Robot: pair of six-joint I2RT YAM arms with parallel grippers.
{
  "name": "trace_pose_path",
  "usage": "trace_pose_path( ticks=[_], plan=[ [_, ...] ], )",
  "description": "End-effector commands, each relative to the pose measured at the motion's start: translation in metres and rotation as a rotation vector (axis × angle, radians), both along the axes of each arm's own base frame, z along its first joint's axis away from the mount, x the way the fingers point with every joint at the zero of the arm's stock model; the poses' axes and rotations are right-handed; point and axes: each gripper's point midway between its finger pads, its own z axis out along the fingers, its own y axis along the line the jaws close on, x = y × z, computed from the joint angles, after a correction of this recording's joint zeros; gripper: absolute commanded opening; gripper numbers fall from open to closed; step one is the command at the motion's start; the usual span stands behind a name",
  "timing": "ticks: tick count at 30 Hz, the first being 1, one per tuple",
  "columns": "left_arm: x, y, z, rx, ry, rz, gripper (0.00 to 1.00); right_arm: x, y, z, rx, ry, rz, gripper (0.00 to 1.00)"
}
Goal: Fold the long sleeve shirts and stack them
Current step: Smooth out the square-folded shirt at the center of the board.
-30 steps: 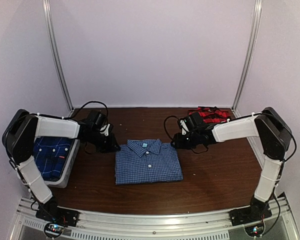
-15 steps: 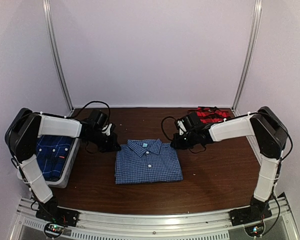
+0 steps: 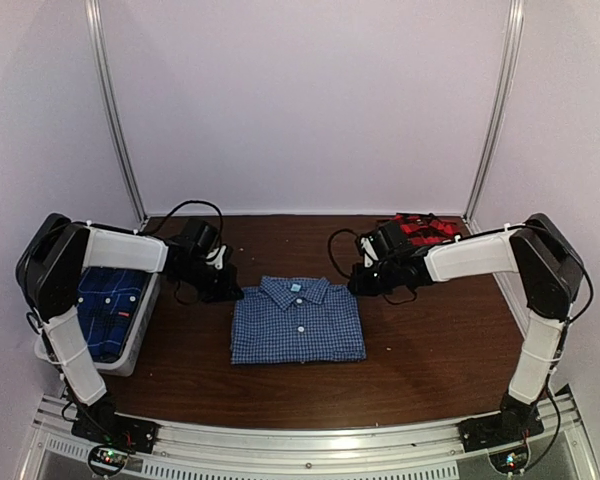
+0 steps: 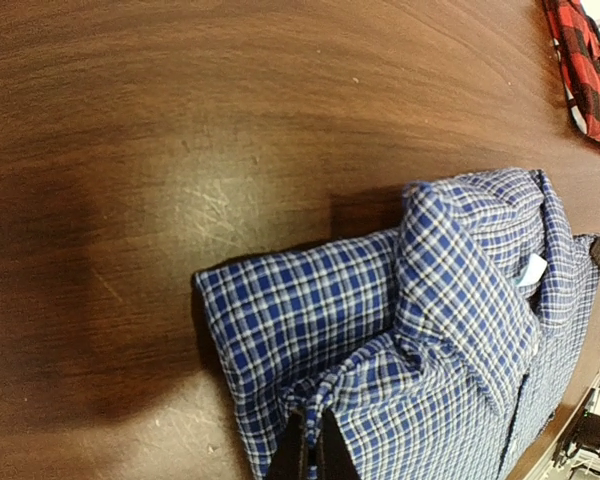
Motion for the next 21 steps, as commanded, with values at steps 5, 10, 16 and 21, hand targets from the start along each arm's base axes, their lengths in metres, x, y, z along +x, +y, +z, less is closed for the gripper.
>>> trace_pose_path(
  ticks=[5, 10, 16, 21],
  plan=[
    [0.026, 0.012, -0.012, 0.049, -0.040, 0.029, 0.00, 0.008, -0.017, -0.021, -0.047, 0.021, -0.049, 0.00],
    [0.037, 0.015, -0.006, 0.079, -0.062, 0.019, 0.11, 0.010, -0.018, -0.011, -0.065, 0.011, -0.041, 0.17],
    [0.052, 0.024, 0.031, 0.154, -0.147, 0.033, 0.29, 0.006, -0.030, 0.021, -0.095, -0.037, -0.056, 0.34],
    [0.045, 0.010, 0.074, 0.152, -0.228, 0.021, 0.34, -0.011, -0.029, 0.043, -0.070, -0.058, -0.042, 0.35]
  ],
)
